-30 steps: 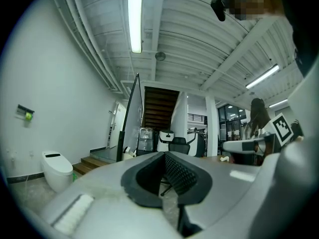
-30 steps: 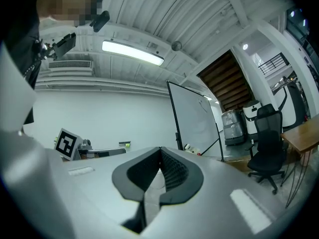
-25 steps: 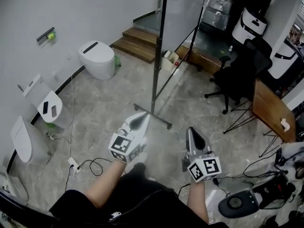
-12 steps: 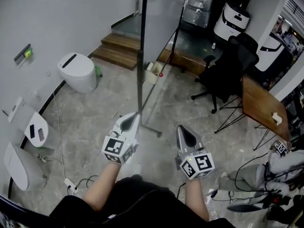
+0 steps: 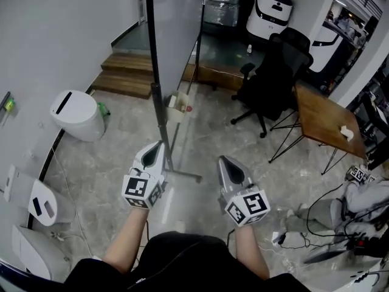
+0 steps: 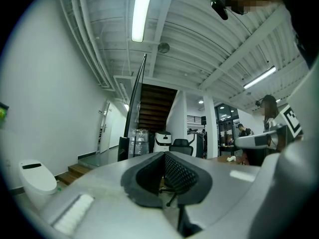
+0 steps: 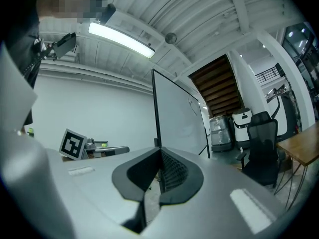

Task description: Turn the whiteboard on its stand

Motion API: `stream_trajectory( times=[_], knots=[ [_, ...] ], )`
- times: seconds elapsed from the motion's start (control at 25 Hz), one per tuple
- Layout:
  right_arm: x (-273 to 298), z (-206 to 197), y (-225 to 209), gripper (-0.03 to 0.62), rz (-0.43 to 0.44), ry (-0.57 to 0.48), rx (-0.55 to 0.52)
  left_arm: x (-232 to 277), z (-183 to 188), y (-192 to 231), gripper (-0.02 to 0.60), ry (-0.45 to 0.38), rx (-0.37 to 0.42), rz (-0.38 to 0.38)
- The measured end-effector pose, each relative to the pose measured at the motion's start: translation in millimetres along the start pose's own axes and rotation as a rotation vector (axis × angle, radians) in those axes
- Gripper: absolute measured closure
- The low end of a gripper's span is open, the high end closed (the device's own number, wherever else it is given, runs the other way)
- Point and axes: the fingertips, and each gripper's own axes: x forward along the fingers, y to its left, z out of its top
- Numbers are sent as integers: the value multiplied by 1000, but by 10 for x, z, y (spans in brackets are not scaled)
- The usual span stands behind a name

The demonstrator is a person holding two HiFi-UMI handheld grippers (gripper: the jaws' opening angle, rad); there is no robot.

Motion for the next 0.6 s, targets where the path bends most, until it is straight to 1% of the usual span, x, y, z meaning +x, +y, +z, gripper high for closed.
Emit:
stream_trajectory(
  times=[0.24,0.48,0.6],
  knots=[
    [281,-4,-95,589,-38,-1,-6,299,2,241,578,2,4,-36],
    [323,-13,-260,589,-56,-11,1,538,-56,327,578,9,24,-25],
    [314,-36,-369,589,-57,-10,1,638,-128,342,577,19,26,-1]
  ],
)
